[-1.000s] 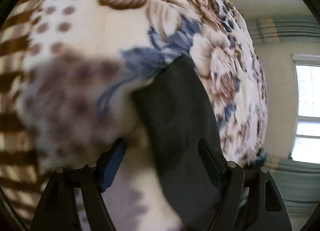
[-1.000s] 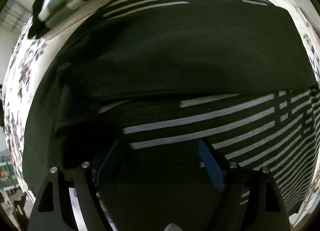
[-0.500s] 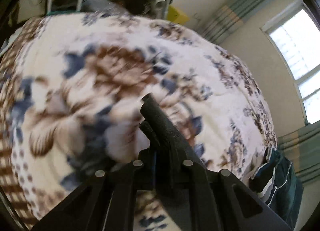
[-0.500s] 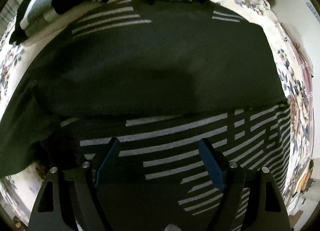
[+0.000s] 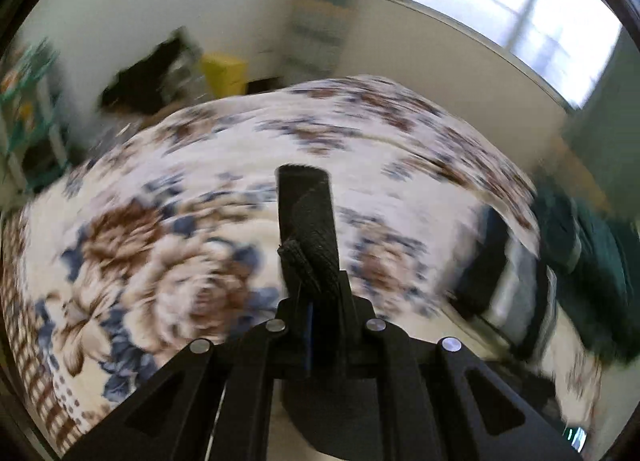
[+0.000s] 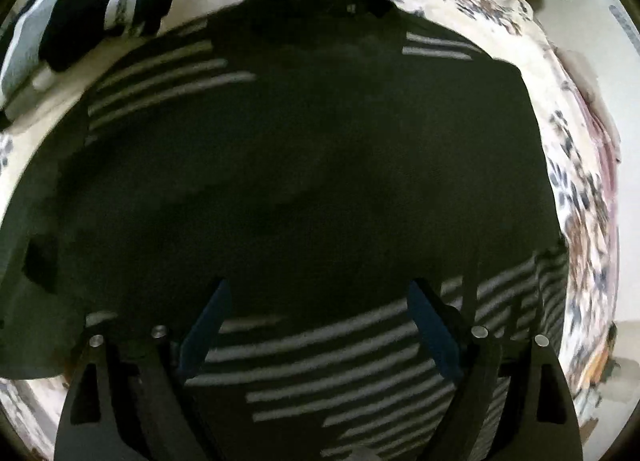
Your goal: Fold small clothes
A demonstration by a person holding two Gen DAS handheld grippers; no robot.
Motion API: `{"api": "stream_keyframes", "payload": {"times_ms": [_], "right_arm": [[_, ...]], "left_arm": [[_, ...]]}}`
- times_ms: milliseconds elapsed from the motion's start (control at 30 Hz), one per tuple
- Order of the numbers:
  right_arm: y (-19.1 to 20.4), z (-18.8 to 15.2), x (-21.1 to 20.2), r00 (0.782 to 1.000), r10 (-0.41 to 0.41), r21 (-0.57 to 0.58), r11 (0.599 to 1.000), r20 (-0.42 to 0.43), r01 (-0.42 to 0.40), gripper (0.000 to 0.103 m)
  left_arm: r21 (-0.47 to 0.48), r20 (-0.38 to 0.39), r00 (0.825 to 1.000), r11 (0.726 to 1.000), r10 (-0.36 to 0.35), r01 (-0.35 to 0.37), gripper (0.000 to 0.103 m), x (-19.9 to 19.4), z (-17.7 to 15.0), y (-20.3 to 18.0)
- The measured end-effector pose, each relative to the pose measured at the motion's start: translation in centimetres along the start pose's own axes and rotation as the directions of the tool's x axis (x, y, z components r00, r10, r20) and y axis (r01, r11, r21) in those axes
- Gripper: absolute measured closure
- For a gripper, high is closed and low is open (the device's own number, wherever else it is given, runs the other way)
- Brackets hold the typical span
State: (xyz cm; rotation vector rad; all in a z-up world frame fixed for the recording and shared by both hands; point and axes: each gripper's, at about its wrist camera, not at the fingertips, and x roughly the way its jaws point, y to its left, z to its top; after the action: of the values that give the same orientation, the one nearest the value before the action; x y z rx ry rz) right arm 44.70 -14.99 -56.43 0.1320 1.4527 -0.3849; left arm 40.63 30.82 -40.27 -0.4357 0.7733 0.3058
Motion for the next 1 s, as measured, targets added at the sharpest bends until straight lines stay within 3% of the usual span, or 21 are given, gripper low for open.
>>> {"api": "stream_keyframes", "payload": {"times_ms": [67,167,300,500,667,900,1000], "right_arm": [[-1.1,1.0,-0.1,1.000,0.000,-0.025,1.000,0.023,0.000,0.002],[-3.5,2.3,-0.3,0.996,-0.040,-0.057,0.997,0.084,0.045,0.001],[-8.2,3.7,-0.4,0.989,-0.069,-0.070,0.994,0.131,0.079,0.001],[-18.2,3.3,0.6,0.995,-0.059,0.030,0.998,0.085,0.057,0.001],[-27.5,2.4,2.8,0.993,-0.114,0.127,0.985,-0.001,0.113,0.001],[-38.5,1.1,5.0,0.990,-0.123,0.224,0.965,-0.071,0.136,0.001],[-42.1,1.0,5.6,0.991,-0.091,0.251,0.961,-0.096,0.112,0.001]], "left_arm": [[0.082,-0.017,1.000,0.997,-0.009,0.011,0.096,-0.3,-0.9,-4.2],[0.216,-0.058,0.997,0.975,-0.045,0.056,0.096,-0.5,-3.6,-11.8],[0.349,-0.134,0.985,0.925,-0.112,0.153,0.096,-0.6,-8.6,-21.6],[0.461,-0.276,0.947,0.841,-0.166,0.282,0.096,-0.1,-17.8,-34.5],[0.519,-0.396,0.907,0.779,-0.147,0.352,0.096,1.5,-27.0,-44.4],[0.593,-0.460,0.879,0.696,-0.120,0.405,0.096,3.2,-35.5,-53.9],[0.610,-0.486,0.872,0.693,-0.057,0.385,0.091,4.2,-38.5,-55.7]]}}
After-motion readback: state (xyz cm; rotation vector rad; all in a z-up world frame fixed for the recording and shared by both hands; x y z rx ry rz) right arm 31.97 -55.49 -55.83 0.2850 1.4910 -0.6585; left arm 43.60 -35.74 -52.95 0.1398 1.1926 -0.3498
